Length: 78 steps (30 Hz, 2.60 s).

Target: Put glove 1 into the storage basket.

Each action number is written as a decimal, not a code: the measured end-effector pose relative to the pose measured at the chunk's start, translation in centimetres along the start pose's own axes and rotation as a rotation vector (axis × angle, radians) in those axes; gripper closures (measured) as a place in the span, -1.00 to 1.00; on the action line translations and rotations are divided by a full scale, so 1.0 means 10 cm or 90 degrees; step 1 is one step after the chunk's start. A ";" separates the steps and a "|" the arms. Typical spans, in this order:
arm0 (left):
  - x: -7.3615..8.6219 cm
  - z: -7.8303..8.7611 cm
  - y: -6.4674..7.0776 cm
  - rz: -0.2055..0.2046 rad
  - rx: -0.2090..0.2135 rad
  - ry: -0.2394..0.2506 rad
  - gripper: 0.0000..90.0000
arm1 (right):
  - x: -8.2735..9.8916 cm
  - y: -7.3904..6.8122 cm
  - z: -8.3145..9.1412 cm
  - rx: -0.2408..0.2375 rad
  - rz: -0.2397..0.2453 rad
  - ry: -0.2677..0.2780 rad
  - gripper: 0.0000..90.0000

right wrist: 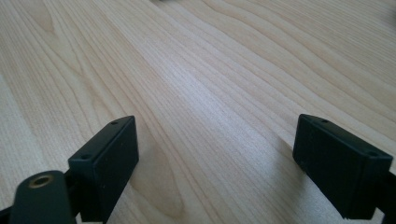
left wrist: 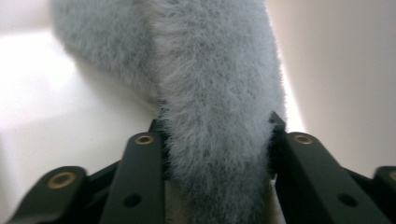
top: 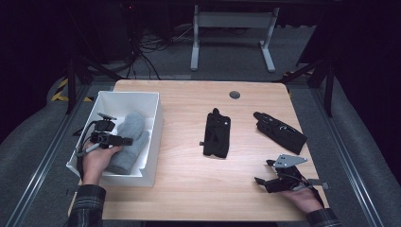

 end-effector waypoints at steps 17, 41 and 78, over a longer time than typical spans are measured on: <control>-0.13 0.40 0.22 -0.029 -0.133 0.072 -0.31 | 0.00 0.00 0.00 0.000 0.000 0.000 -0.68; -0.32 0.59 1.45 -0.217 -0.028 0.124 -0.53 | 0.00 0.00 0.00 -0.001 0.000 0.001 -0.68; 0.29 -0.81 2.41 -0.361 0.001 0.059 -0.66 | 0.00 0.00 0.00 0.000 0.002 -0.001 -0.68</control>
Point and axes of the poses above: each handheld gripper's, and its own axes: z roughly backward along the jaws, x roughly out of its underside, y roughly to its right, the point moved 4 cm from there along -z, roughly forward along the jaws, and after that the axes turned 7 degrees about -y, right-handed, at the moved point
